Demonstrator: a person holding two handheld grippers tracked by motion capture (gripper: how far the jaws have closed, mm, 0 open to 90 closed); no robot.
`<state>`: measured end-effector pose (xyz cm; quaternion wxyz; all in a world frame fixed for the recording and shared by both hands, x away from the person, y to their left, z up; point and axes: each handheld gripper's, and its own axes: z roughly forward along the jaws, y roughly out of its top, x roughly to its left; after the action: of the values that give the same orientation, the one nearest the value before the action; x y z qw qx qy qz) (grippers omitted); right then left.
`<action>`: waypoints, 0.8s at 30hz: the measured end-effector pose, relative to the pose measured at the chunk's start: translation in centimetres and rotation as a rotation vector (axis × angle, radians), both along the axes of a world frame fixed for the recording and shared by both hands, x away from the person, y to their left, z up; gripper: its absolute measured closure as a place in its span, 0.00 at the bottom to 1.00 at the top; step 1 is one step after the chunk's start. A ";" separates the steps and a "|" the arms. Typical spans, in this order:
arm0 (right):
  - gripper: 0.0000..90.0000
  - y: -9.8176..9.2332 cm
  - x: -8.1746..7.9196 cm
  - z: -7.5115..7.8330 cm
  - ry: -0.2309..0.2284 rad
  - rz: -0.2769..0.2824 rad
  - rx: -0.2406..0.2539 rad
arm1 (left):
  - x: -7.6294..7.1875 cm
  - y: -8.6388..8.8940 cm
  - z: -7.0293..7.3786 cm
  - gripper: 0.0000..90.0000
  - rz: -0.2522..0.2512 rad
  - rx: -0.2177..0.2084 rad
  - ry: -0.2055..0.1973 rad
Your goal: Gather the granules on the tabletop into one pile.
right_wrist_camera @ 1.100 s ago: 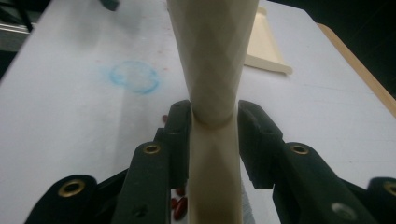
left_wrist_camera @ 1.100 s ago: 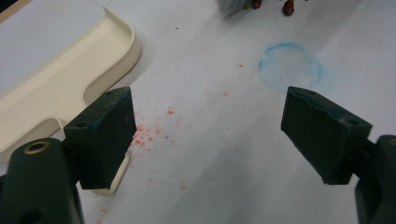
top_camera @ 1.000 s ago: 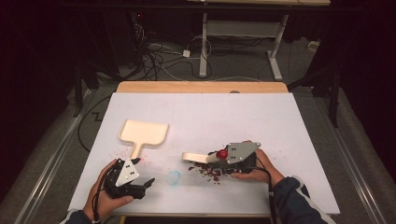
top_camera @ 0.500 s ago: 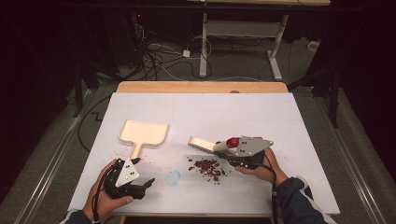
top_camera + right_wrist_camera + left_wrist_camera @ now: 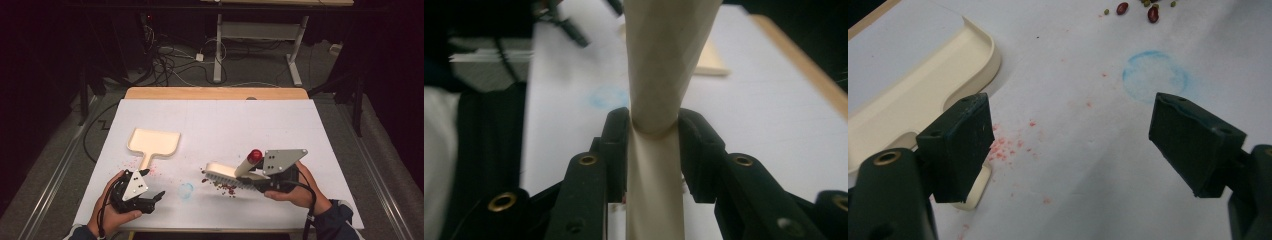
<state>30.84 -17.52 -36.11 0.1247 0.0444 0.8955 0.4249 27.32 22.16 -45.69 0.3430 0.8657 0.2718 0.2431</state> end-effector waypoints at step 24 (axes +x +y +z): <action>0.75 4.5 3.1 -3.1 0.109 0.131 -0.179 | 0.4 -0.4 -0.3 0.19 -0.015 -0.013 0.026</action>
<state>33.97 -13.05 -39.26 0.0514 -0.0025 0.9363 0.3474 27.73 21.74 -45.94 0.3469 0.8685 0.2713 0.2274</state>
